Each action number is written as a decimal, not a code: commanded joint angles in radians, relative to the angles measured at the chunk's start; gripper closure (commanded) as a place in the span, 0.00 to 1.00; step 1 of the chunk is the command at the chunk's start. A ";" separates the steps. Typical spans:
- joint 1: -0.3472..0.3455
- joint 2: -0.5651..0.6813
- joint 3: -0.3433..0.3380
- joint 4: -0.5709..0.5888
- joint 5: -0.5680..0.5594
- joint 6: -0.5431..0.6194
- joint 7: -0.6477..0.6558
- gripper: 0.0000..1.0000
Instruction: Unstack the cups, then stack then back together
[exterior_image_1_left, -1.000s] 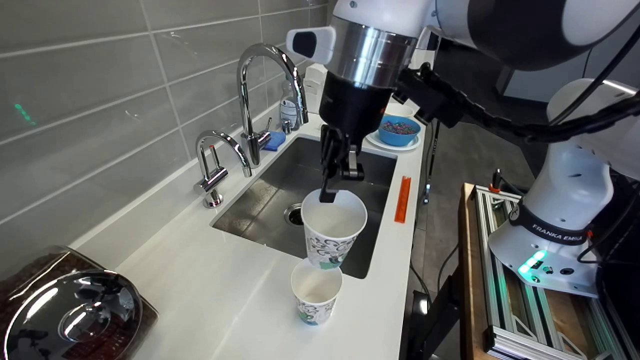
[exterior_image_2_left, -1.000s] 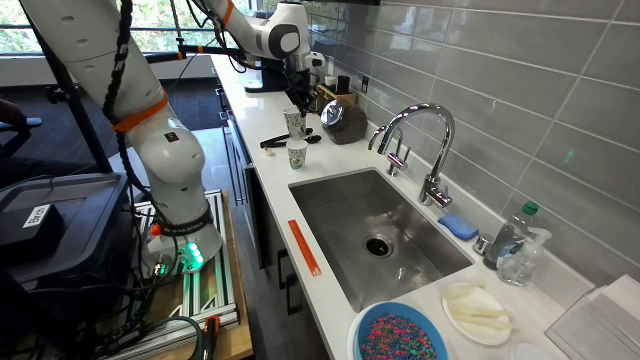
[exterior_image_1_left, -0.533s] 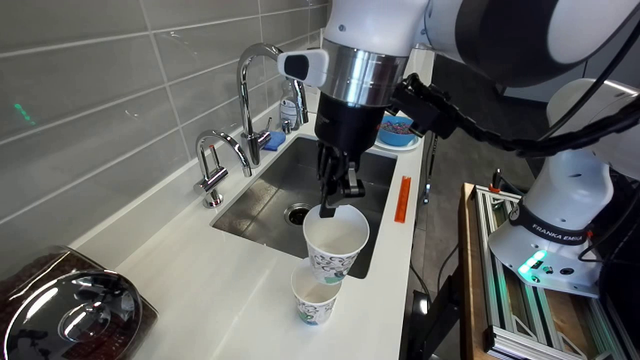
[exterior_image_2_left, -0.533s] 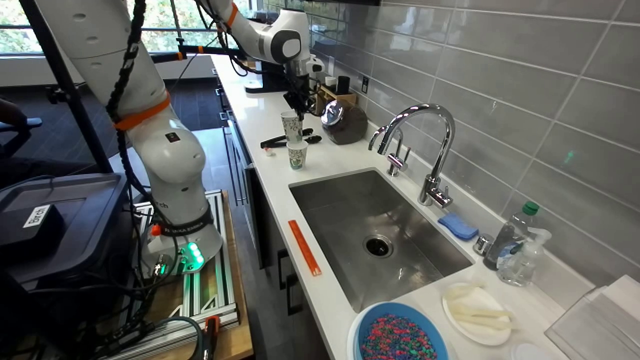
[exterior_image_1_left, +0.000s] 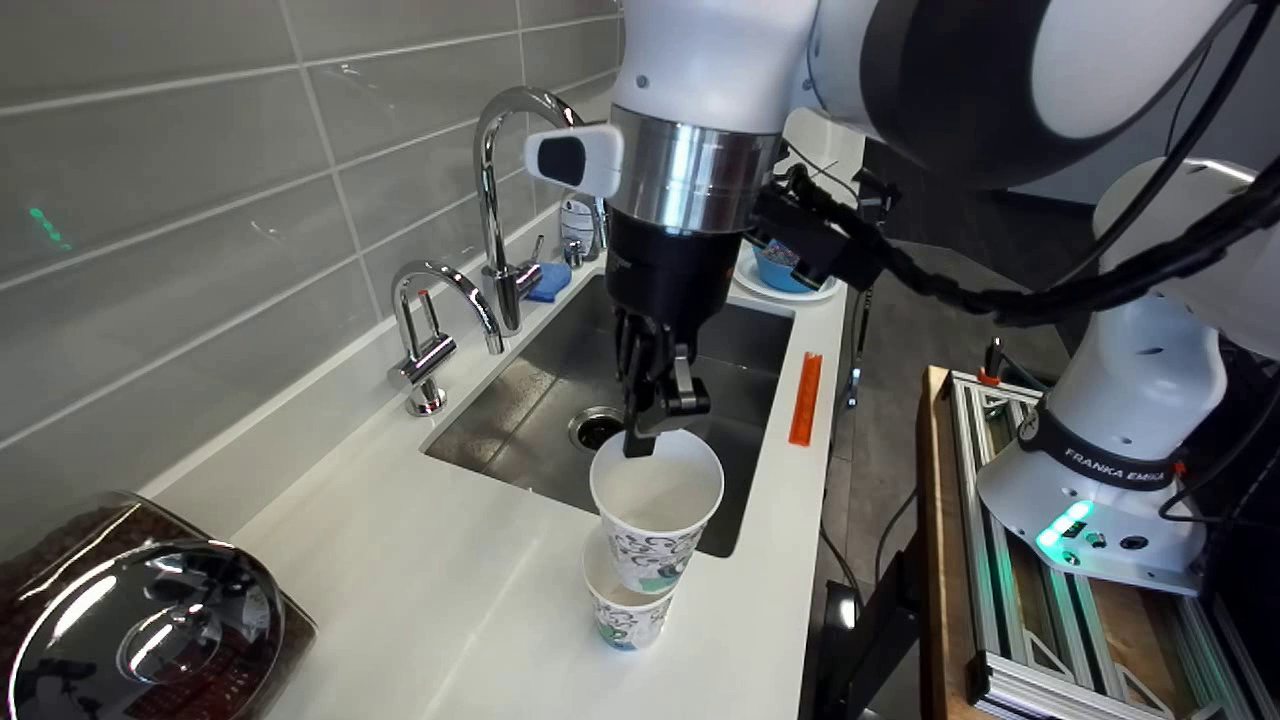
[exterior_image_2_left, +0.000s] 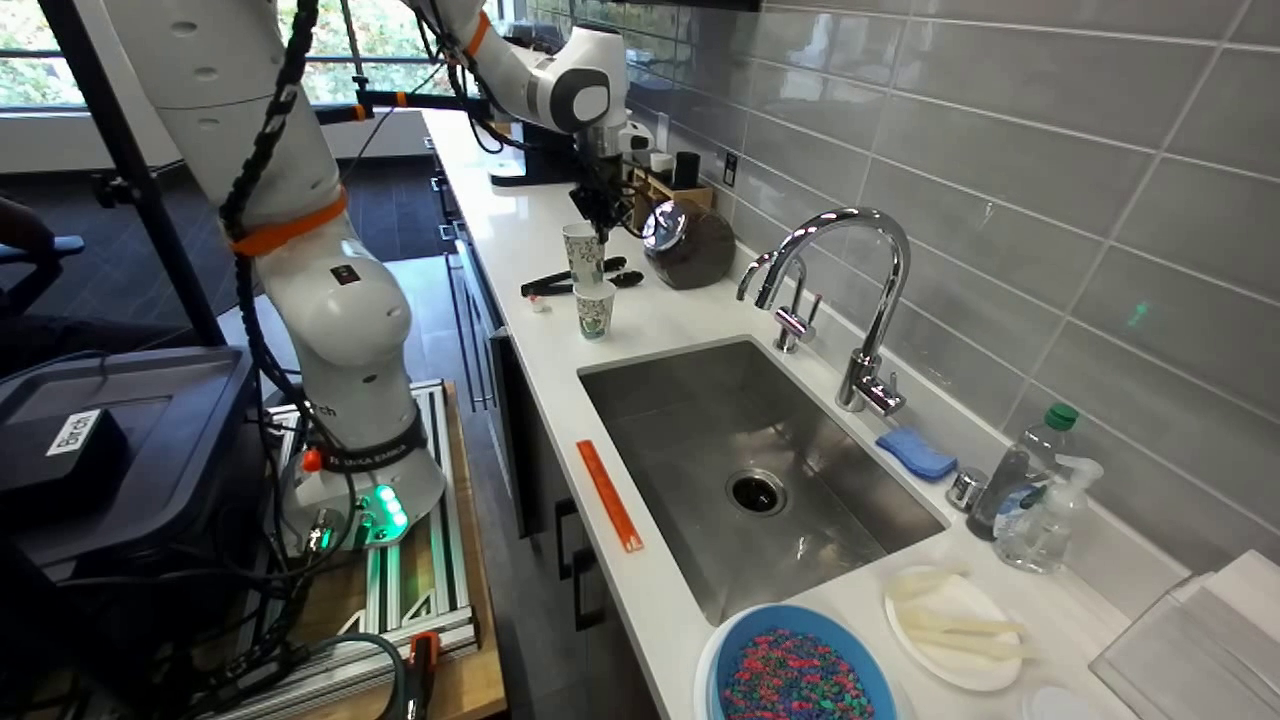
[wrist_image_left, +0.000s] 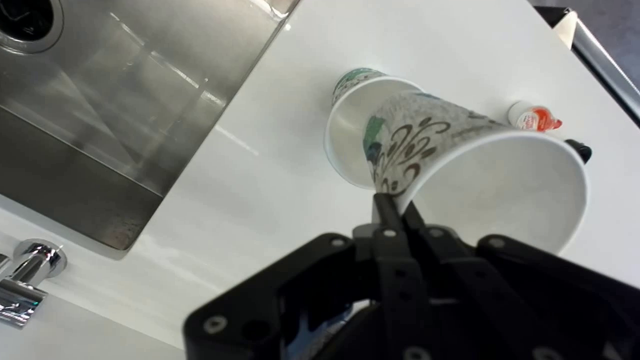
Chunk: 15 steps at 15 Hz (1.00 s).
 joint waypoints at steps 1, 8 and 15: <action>-0.005 0.045 0.008 0.030 0.040 0.009 -0.033 0.99; -0.011 0.087 0.013 0.054 0.054 0.006 -0.036 0.99; -0.025 0.084 0.009 0.057 0.058 0.011 -0.026 0.99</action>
